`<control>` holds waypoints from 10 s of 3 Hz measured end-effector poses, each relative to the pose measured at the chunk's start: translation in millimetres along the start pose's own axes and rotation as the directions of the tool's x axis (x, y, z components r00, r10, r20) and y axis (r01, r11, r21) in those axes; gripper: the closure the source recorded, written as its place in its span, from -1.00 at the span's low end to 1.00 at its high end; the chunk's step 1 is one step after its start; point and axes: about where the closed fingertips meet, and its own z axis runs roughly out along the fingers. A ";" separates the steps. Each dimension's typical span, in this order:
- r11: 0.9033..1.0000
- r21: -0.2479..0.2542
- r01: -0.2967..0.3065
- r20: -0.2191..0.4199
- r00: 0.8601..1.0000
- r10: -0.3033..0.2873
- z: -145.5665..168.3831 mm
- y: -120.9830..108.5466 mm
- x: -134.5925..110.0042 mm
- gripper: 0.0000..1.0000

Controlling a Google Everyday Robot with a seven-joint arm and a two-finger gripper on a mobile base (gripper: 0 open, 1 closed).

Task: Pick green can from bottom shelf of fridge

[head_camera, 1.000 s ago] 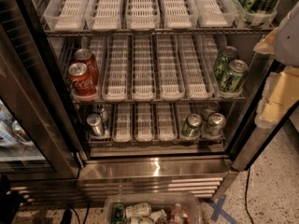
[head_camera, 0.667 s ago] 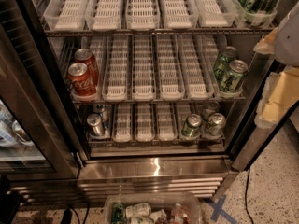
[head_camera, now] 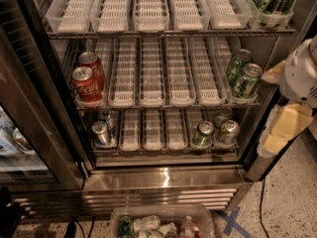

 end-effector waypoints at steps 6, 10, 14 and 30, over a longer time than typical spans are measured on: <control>0.987 -0.053 -0.152 0.273 0.949 0.160 197.1 32.0 51.1 -1.00; 0.986 -0.052 -0.156 0.372 0.914 0.164 269.5 41.4 60.7 -1.00; 0.969 0.067 -0.239 0.390 0.900 0.195 304.1 18.9 70.2 -1.00; 0.748 0.288 -0.598 0.809 0.570 0.144 348.1 -40.9 31.7 -0.40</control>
Offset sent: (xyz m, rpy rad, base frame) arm -0.0005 0.0150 -0.1471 0.2075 -0.0290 0.0702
